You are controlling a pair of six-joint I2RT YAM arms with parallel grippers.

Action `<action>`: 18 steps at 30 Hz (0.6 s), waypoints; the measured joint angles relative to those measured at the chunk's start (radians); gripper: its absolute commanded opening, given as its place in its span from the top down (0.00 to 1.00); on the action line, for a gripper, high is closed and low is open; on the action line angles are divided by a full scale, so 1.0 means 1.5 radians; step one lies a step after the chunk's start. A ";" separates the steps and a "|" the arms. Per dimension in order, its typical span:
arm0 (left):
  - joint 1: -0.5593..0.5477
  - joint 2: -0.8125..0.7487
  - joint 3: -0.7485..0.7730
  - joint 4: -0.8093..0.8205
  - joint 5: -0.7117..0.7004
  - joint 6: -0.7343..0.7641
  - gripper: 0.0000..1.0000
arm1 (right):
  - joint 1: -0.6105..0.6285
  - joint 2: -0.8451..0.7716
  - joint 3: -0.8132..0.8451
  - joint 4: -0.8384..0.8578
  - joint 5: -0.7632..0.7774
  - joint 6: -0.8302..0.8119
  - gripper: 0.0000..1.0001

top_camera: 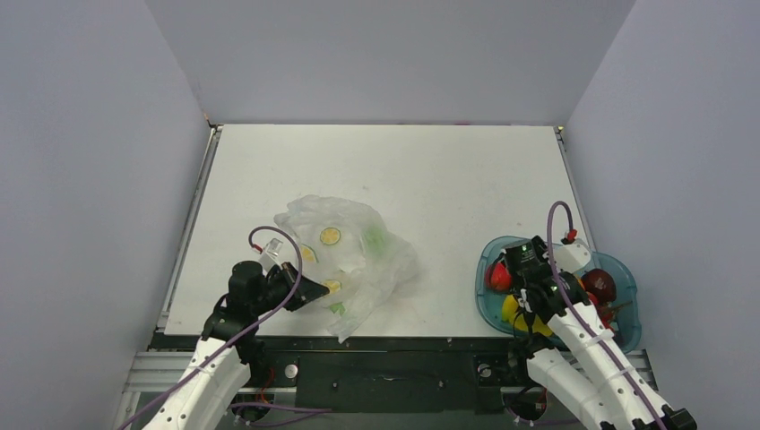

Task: Take the fake fruits out of the plastic bag
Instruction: Place the fake fruit in the bin, then take out the fake fruit from the plastic bag.

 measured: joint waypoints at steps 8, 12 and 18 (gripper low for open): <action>0.001 0.015 -0.002 0.021 0.003 -0.002 1.00 | 0.179 0.043 0.124 0.123 -0.004 -0.159 0.29; 0.001 0.021 -0.009 0.032 0.003 -0.003 1.00 | 0.332 0.140 0.200 0.266 -0.050 -0.272 0.29; 0.001 0.024 -0.032 0.053 0.004 -0.014 1.00 | 0.485 0.325 0.288 0.431 -0.181 -0.407 0.37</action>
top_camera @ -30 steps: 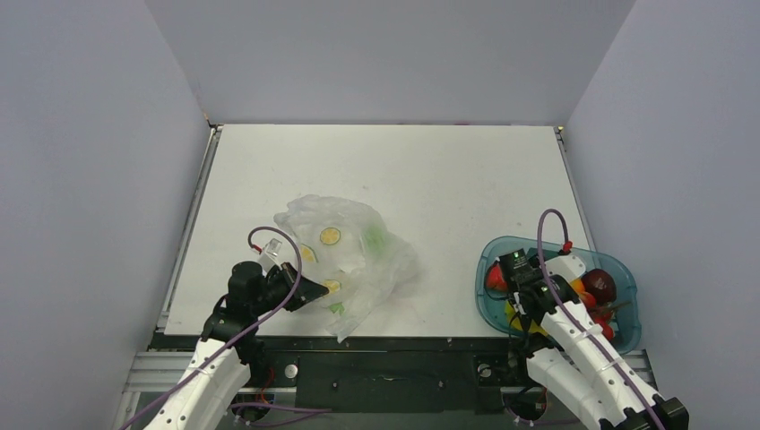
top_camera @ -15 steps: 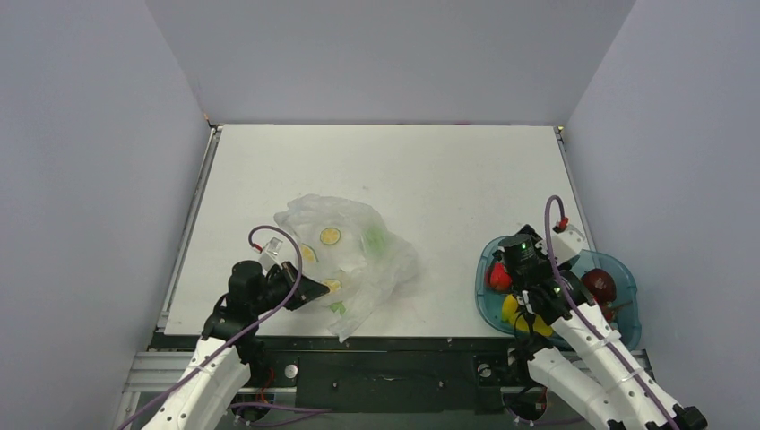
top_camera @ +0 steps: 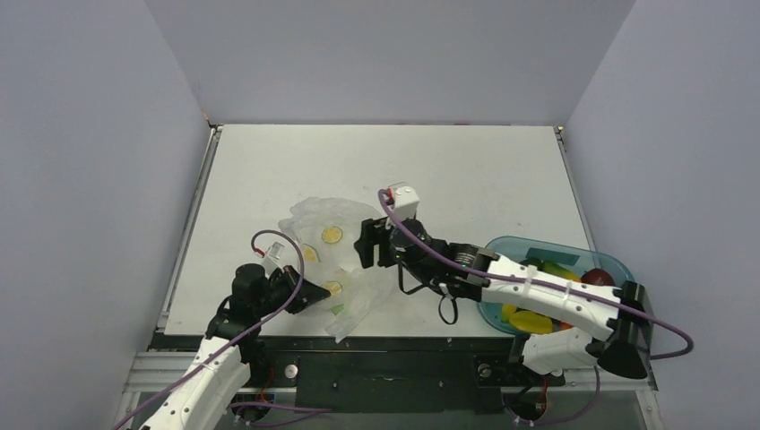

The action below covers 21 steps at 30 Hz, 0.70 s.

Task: Take the fake fruits out of the plastic bag
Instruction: Take out the fake fruit from the plastic bag.

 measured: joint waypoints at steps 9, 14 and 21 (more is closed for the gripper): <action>0.000 -0.017 -0.010 0.003 0.006 -0.019 1.00 | 0.059 0.222 0.110 0.065 -0.070 -0.081 0.47; -0.002 -0.031 -0.010 0.001 0.008 -0.022 1.00 | 0.068 0.286 0.148 0.066 -0.062 -0.096 0.53; -0.004 -0.070 0.001 -0.041 0.011 -0.022 1.00 | 0.084 0.335 0.195 0.041 -0.008 -0.118 0.54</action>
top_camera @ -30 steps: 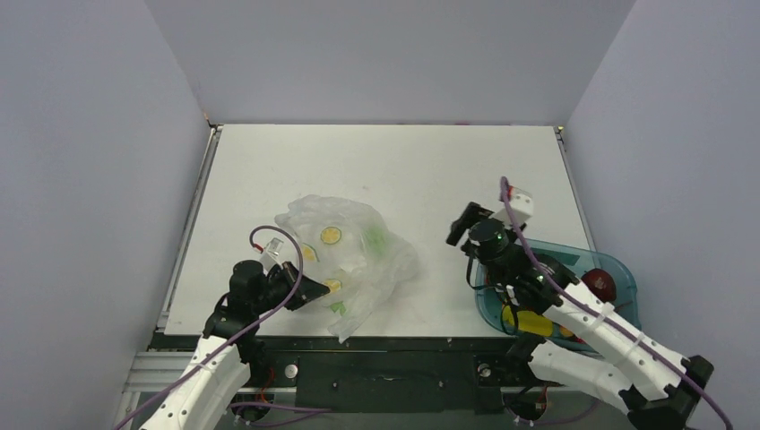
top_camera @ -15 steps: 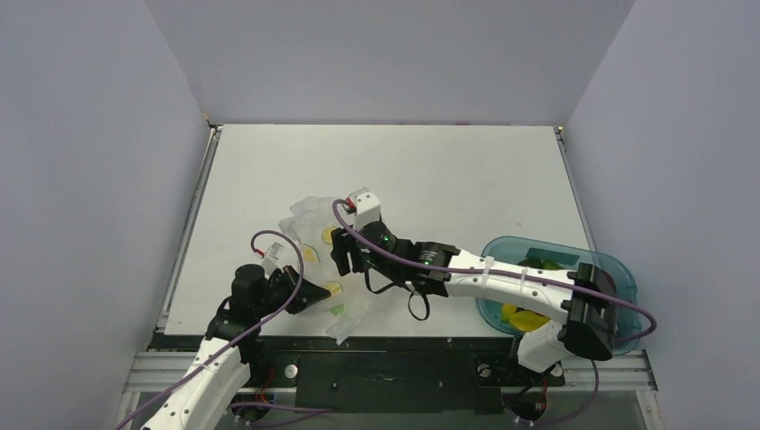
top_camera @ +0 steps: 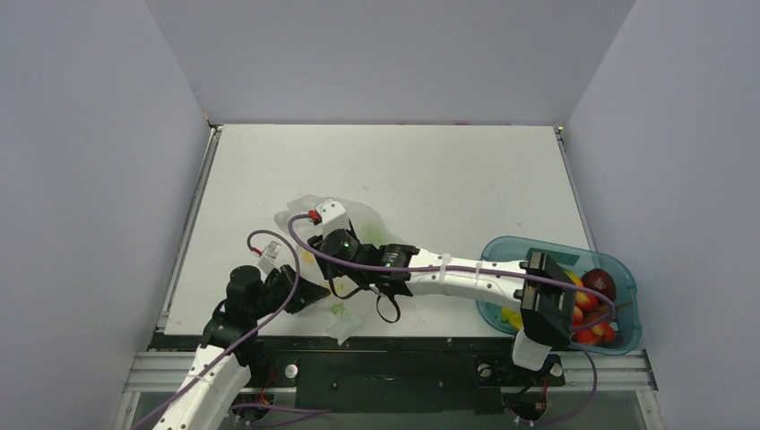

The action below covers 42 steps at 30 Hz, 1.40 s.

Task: Take the fake fruits out of the plastic bag
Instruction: Take out the fake fruit from the plastic bag.

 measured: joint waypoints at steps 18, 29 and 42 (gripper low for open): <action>0.000 -0.041 0.126 -0.103 -0.009 0.019 1.00 | -0.040 0.022 -0.002 0.010 0.005 0.007 0.65; 0.000 -0.044 0.126 -0.117 -0.010 0.021 1.00 | -0.092 0.087 -0.042 0.005 0.042 0.002 0.26; 0.000 -0.045 0.126 -0.117 -0.010 0.018 1.00 | -0.119 0.195 -0.032 0.029 0.090 -0.044 0.31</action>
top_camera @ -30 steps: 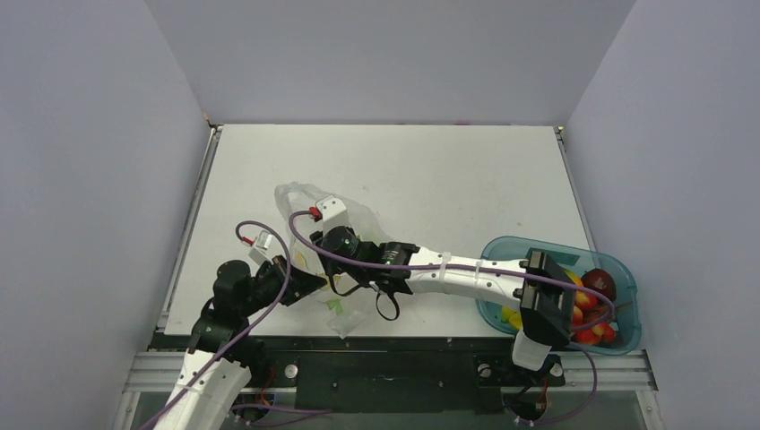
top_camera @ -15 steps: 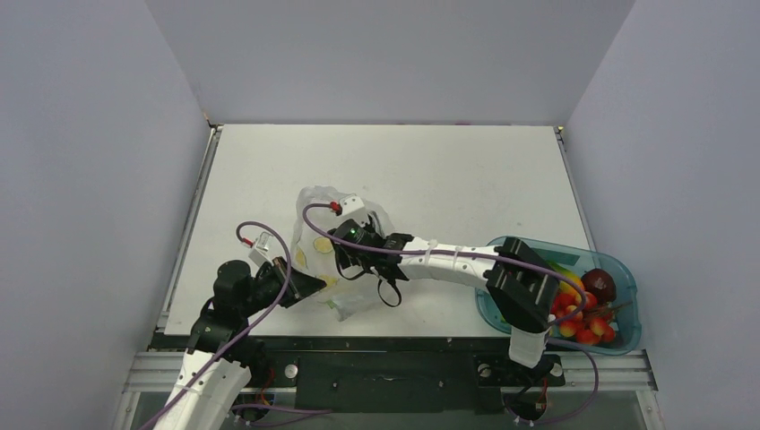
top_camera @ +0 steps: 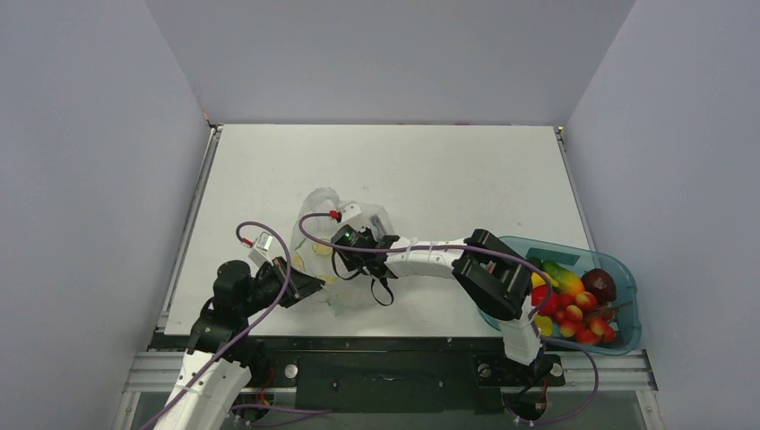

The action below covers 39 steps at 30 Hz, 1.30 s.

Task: Take the fake fruits out of the plastic bag
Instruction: Take out the fake fruit from the plastic bag, then move the plastic bag to the center of the board.

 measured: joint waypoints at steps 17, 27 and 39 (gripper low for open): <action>0.000 0.007 -0.040 0.013 0.000 0.000 1.00 | -0.003 0.024 0.025 0.028 -0.039 -0.008 0.90; 0.000 0.078 -0.091 0.081 -0.006 -0.007 1.00 | 0.011 -0.142 0.021 0.009 -0.151 0.054 1.00; 0.000 0.098 -0.092 0.116 -0.039 -0.012 1.00 | 0.000 -0.250 0.020 0.027 -0.387 0.157 1.00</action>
